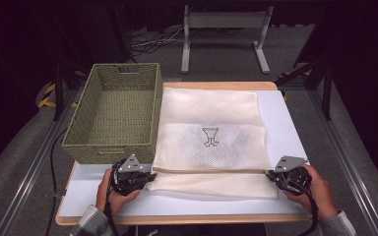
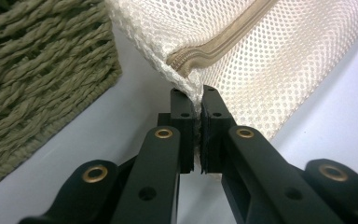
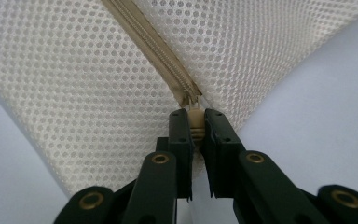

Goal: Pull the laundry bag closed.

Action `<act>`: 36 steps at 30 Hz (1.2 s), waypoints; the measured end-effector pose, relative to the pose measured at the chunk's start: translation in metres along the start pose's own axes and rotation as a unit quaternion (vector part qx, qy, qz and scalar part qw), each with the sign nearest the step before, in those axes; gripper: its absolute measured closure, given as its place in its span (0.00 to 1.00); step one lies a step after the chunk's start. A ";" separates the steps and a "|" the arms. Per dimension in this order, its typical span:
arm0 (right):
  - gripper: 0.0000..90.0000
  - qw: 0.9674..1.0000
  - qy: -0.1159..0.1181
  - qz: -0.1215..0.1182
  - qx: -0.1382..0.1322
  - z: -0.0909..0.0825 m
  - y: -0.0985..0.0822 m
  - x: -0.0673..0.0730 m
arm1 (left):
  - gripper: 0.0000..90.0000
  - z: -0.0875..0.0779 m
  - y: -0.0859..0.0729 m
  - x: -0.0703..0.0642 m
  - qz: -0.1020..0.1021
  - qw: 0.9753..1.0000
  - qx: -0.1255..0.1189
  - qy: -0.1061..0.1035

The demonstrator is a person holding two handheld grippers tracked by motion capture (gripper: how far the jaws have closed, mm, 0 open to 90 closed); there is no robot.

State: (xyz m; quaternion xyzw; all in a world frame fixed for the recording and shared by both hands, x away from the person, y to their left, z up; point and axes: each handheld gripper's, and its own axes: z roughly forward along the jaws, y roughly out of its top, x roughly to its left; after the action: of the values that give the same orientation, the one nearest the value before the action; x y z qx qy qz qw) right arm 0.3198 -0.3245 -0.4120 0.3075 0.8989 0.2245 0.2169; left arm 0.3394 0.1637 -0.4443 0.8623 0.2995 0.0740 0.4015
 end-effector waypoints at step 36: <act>0.91 1.000 0.006 0.020 -0.021 0.001 -0.001 -0.004 | 0.88 0.003 -0.001 -0.002 0.013 1.000 0.005 0.001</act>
State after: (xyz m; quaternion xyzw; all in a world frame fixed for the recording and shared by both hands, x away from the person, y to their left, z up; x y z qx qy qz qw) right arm 0.3225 -0.3274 -0.4125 0.3192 0.8889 0.2499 0.2132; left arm 0.3389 0.1614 -0.4463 0.8679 0.2888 0.0786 0.3963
